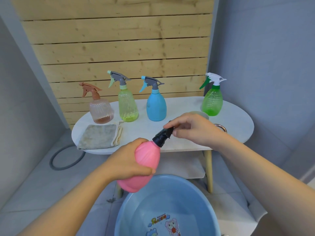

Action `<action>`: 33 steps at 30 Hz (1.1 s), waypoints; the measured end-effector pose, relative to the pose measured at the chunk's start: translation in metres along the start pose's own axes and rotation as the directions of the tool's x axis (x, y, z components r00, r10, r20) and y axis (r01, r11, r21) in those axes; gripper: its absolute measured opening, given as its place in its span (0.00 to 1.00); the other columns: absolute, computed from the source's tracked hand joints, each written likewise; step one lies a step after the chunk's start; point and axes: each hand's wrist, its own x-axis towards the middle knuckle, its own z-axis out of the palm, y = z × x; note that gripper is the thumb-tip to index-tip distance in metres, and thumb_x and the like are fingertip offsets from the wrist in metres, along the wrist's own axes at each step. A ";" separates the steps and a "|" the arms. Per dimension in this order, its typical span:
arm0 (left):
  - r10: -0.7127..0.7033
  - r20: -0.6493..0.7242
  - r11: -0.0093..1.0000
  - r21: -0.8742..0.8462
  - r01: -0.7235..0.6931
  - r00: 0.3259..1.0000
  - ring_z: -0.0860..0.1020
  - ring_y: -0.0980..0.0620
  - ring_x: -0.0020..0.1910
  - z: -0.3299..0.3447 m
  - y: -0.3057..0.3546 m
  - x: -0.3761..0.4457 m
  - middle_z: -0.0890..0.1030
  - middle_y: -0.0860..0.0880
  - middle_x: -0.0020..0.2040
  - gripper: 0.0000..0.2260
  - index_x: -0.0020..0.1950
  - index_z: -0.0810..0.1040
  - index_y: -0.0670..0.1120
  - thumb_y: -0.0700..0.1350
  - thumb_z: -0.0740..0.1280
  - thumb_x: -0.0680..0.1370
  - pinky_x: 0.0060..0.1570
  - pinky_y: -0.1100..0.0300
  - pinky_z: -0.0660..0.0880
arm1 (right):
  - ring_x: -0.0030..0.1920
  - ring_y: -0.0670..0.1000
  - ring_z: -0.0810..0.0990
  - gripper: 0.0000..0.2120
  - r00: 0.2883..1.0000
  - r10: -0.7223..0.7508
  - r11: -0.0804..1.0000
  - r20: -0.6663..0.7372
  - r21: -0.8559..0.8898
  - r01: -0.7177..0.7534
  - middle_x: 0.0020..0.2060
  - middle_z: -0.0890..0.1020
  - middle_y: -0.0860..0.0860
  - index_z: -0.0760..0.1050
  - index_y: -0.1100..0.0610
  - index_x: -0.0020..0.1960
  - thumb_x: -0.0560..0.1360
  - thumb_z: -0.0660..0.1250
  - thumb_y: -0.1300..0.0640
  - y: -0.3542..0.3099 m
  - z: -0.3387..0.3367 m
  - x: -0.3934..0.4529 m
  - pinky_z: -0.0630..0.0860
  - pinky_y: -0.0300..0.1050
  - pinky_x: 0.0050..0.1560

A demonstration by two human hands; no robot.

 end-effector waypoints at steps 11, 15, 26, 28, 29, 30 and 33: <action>0.026 -0.077 0.995 0.098 -0.018 0.997 0.75 0.56 0.50 0.005 0.000 0.002 0.74 0.59 0.55 0.34 0.62 0.66 0.64 0.58 0.72 0.57 0.45 0.61 0.74 | 0.38 0.48 0.79 0.13 0.985 0.111 0.977 -0.133 0.197 -0.083 0.44 0.80 0.54 0.73 0.54 0.47 0.70 0.72 0.68 0.006 0.011 0.004 0.74 0.40 0.41; 0.030 -0.067 0.995 0.096 -0.023 0.997 0.75 0.55 0.50 0.004 0.001 0.003 0.74 0.58 0.55 0.34 0.63 0.67 0.63 0.57 0.73 0.58 0.45 0.59 0.75 | 0.46 0.50 0.79 0.24 0.994 0.087 0.975 -0.072 0.212 -0.070 0.53 0.76 0.54 0.72 0.54 0.63 0.71 0.67 0.72 0.005 0.010 0.005 0.76 0.40 0.49; 0.043 -0.086 0.983 0.184 -0.027 0.995 0.76 0.55 0.52 0.005 -0.004 0.001 0.75 0.60 0.56 0.36 0.64 0.66 0.64 0.59 0.71 0.56 0.50 0.58 0.75 | 0.36 0.55 0.78 0.14 0.965 0.243 0.865 0.093 0.429 -0.260 0.42 0.77 0.61 0.79 0.60 0.46 0.79 0.60 0.52 -0.002 0.003 -0.001 0.79 0.50 0.46; 0.049 -0.094 0.980 0.199 -0.030 0.994 0.76 0.54 0.52 0.005 -0.005 0.001 0.75 0.59 0.57 0.36 0.64 0.66 0.64 0.59 0.72 0.57 0.51 0.57 0.75 | 0.38 0.54 0.80 0.16 0.973 0.215 0.880 0.090 0.415 -0.232 0.47 0.80 0.63 0.80 0.61 0.47 0.77 0.63 0.49 0.001 0.003 -0.003 0.80 0.49 0.49; 0.051 -0.093 0.977 0.212 -0.030 0.994 0.76 0.54 0.52 0.005 -0.005 0.001 0.75 0.59 0.56 0.36 0.64 0.66 0.63 0.59 0.71 0.57 0.51 0.57 0.75 | 0.38 0.53 0.80 0.15 0.971 0.222 0.870 0.092 0.430 -0.240 0.47 0.81 0.62 0.81 0.61 0.46 0.76 0.64 0.49 0.002 0.003 -0.003 0.80 0.47 0.50; 0.057 -0.090 0.973 0.229 -0.035 0.994 0.76 0.53 0.51 0.004 -0.005 0.001 0.75 0.59 0.56 0.35 0.64 0.66 0.63 0.59 0.71 0.58 0.50 0.56 0.75 | 0.38 0.53 0.80 0.14 0.969 0.225 0.865 0.099 0.437 -0.246 0.45 0.82 0.60 0.81 0.61 0.46 0.76 0.65 0.50 0.003 0.003 -0.002 0.80 0.45 0.49; 0.070 -0.099 0.969 0.241 -0.044 0.993 0.75 0.52 0.51 0.003 -0.005 0.000 0.74 0.58 0.55 0.33 0.62 0.65 0.64 0.57 0.73 0.60 0.49 0.55 0.75 | 0.37 0.52 0.78 0.03 0.978 0.172 0.888 0.114 0.412 -0.204 0.40 0.82 0.58 0.81 0.60 0.43 0.73 0.70 0.61 0.002 0.004 0.001 0.76 0.40 0.42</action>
